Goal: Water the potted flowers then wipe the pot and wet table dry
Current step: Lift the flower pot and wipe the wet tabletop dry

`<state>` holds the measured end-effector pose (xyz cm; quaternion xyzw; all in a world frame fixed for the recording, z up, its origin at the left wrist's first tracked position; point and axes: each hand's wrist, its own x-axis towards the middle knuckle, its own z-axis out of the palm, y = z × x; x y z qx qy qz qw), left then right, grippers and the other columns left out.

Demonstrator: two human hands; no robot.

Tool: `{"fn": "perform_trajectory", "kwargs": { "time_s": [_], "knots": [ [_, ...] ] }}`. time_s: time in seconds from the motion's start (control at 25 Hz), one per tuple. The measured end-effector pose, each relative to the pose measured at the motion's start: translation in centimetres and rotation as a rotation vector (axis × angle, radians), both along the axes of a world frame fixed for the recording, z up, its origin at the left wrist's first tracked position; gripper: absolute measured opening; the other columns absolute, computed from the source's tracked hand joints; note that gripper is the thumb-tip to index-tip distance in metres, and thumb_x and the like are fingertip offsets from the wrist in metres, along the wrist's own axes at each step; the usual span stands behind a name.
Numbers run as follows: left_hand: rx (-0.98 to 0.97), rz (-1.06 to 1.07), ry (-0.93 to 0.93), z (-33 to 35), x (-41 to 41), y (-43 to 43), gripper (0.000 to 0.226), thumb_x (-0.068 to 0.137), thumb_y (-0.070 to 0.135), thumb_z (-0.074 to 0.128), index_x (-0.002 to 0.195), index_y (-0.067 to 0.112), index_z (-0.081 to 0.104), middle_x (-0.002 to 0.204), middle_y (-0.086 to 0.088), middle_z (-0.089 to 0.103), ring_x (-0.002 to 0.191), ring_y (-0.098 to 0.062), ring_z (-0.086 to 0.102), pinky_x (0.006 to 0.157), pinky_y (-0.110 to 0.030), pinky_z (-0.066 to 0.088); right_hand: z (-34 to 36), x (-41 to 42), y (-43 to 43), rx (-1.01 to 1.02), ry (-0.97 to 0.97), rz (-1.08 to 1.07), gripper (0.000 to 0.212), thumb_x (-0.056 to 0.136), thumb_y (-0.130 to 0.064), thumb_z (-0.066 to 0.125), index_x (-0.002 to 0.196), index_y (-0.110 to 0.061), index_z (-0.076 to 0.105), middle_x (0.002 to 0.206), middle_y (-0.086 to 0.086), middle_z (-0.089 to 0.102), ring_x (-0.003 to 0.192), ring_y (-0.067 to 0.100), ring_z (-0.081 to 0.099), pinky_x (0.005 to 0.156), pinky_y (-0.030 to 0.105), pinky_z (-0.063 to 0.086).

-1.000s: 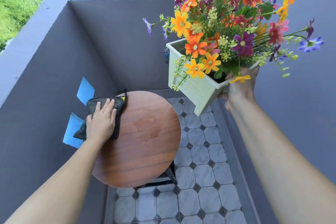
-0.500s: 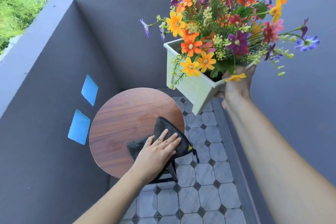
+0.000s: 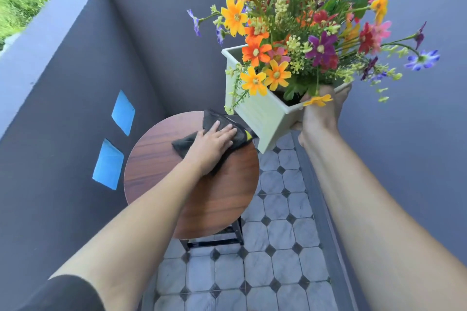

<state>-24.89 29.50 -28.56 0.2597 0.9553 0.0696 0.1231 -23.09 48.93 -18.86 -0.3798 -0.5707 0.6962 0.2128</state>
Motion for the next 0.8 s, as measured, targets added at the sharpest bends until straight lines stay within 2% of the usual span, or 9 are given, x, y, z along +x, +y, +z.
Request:
{"fn": "perform_trajectory", "kwargs": {
  "time_s": [0.08,0.2,0.28,0.36,0.52,0.56,0.64,0.72,0.8],
  "knots": [
    [-0.001,-0.208,-0.023,0.0,3.2,0.2,0.046,0.101,0.033,0.026,0.146,0.026,0.027,0.156,0.007,0.021,0.146,-0.021,0.01,0.108,-0.04,0.021,0.1,0.0,-0.4,0.014,-0.015,0.0,0.097,0.062,-0.023,0.042,0.153,-0.035,0.013,0.125,0.009,0.05,0.087,0.023,0.051,0.083,0.051,0.053],
    [0.029,-0.463,0.081,-0.5,8.9,-2.1,0.044,0.097,0.035,0.028,0.136,0.024,0.048,0.144,0.006,0.046,0.136,-0.023,0.037,0.096,-0.038,0.043,0.5,-0.2,-1.1,0.031,-0.029,0.018,0.099,0.06,-0.025,0.04,0.154,-0.035,0.01,0.114,0.002,0.038,0.087,0.022,0.048,0.085,0.05,0.051],
    [0.042,-0.495,0.146,-1.6,11.2,-5.2,0.043,0.097,0.035,0.029,0.13,0.025,0.053,0.136,0.008,0.055,0.129,-0.022,0.048,0.089,-0.036,0.049,0.6,-0.3,-1.6,0.039,-0.044,0.024,0.099,0.06,-0.024,0.04,0.154,-0.034,0.013,0.113,0.002,0.036,0.089,0.022,0.047,0.082,0.048,0.051],
    [0.06,-0.474,0.172,-2.4,13.1,-8.4,0.04,0.096,0.033,0.033,0.133,0.027,0.047,0.138,0.009,0.052,0.131,-0.021,0.045,0.091,-0.036,0.048,0.5,-0.1,-2.3,0.038,-0.056,0.043,0.099,0.059,-0.027,0.039,0.154,-0.035,0.01,0.113,0.001,0.036,0.09,0.022,0.046,0.077,0.042,0.047],
    [0.059,-0.445,0.257,-2.8,14.3,-14.3,0.045,0.093,0.028,0.037,0.138,0.027,0.041,0.143,0.013,0.045,0.136,-0.018,0.035,0.097,-0.032,0.035,0.4,0.1,-3.9,0.036,-0.081,0.089,0.107,0.051,-0.038,0.04,0.153,-0.038,0.007,0.117,-0.005,0.032,0.098,0.023,0.044,0.09,0.054,0.05],
    [0.066,-0.41,0.283,-3.0,14.1,-15.6,0.044,0.094,0.026,0.036,0.137,0.024,0.044,0.142,0.011,0.046,0.134,-0.019,0.037,0.093,-0.031,0.034,0.3,0.3,-4.2,0.029,-0.086,0.106,0.105,0.053,-0.037,0.04,0.153,-0.038,0.009,0.118,-0.004,0.033,0.098,0.024,0.045,0.087,0.055,0.052],
    [0.066,-0.228,0.339,-3.2,13.3,-18.2,0.039,0.095,0.02,0.04,0.134,0.017,0.045,0.134,0.001,0.057,0.119,-0.028,0.053,0.078,-0.033,0.045,0.4,0.7,-4.9,0.03,-0.091,0.147,0.093,0.057,-0.033,0.039,0.148,-0.038,0.018,0.116,-0.001,0.034,0.093,0.025,0.047,0.074,0.047,0.055],
    [0.03,0.171,0.316,-2.4,12.1,-19.9,0.04,0.091,0.012,0.053,0.13,0.014,0.044,0.123,-0.008,0.062,0.094,-0.035,0.061,0.06,-0.038,0.052,0.5,1.1,-5.6,0.031,-0.095,0.179,0.09,0.058,-0.03,0.039,0.146,-0.037,0.022,0.115,0.0,0.033,0.091,0.024,0.047,0.068,0.042,0.052],
    [0.037,0.638,0.218,-0.6,10.8,-20.1,0.031,0.095,0.017,0.046,0.125,0.012,0.049,0.115,-0.017,0.063,0.088,-0.04,0.06,0.068,-0.043,0.049,0.6,1.4,-6.3,0.017,-0.104,0.209,0.085,0.06,-0.028,0.039,0.144,-0.032,0.028,0.114,0.0,0.033,0.087,0.023,0.046,0.064,0.038,0.046]
  ]
}}
